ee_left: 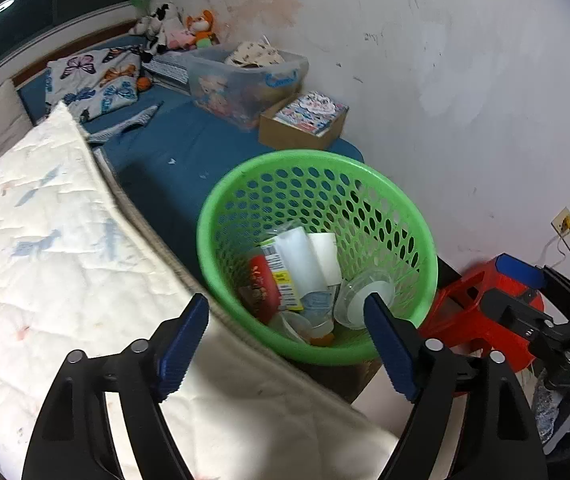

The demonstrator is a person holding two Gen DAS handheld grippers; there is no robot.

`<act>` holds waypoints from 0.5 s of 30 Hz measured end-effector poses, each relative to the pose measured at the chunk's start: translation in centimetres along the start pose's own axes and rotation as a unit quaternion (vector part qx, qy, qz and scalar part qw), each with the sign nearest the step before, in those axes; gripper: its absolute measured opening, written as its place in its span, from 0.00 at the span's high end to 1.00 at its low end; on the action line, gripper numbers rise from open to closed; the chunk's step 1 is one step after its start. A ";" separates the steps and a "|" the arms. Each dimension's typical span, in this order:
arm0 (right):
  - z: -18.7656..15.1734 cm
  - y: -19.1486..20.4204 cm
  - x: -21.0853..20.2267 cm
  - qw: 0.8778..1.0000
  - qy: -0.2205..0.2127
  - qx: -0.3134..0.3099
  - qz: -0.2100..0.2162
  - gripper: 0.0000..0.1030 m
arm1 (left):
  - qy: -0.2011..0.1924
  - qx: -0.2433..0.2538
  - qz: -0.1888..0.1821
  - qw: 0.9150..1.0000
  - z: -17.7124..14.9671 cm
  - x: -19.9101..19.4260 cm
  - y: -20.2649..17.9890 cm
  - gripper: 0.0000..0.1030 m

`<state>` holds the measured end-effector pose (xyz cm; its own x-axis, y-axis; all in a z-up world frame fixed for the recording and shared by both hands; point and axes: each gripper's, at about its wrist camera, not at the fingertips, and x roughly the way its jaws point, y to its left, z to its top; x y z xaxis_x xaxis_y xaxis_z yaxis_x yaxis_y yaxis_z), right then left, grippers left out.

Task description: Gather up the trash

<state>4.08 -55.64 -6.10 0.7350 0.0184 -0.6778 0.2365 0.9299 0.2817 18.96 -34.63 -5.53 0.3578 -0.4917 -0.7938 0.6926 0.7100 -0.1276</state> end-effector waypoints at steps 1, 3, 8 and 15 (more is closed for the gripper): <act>-0.1 0.2 -0.1 1.000 -0.001 -0.001 0.002 0.11 | -0.005 -0.003 0.001 1.000 -0.2 -0.7 0.4 0.23; -0.2 0.9 -0.3 1.000 0.000 -0.009 -0.002 0.11 | -0.010 -0.008 0.005 1.000 -0.5 -1.6 0.9 0.21; -0.5 3.4 -0.8 1.000 -0.002 -0.031 0.004 0.11 | -0.024 -0.027 0.021 0.999 -2.2 -4.7 2.4 0.17; -1.5 8.0 -1.1 0.997 0.005 -0.073 0.015 0.08 | -0.058 -0.048 0.060 0.995 -5.2 -9.7 4.6 0.10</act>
<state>4.24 -47.63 -4.12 0.7339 0.0508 -0.6774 0.1184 0.9724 0.2012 15.46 -23.96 -1.55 0.5086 -0.4506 -0.7336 0.5786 0.8099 -0.0963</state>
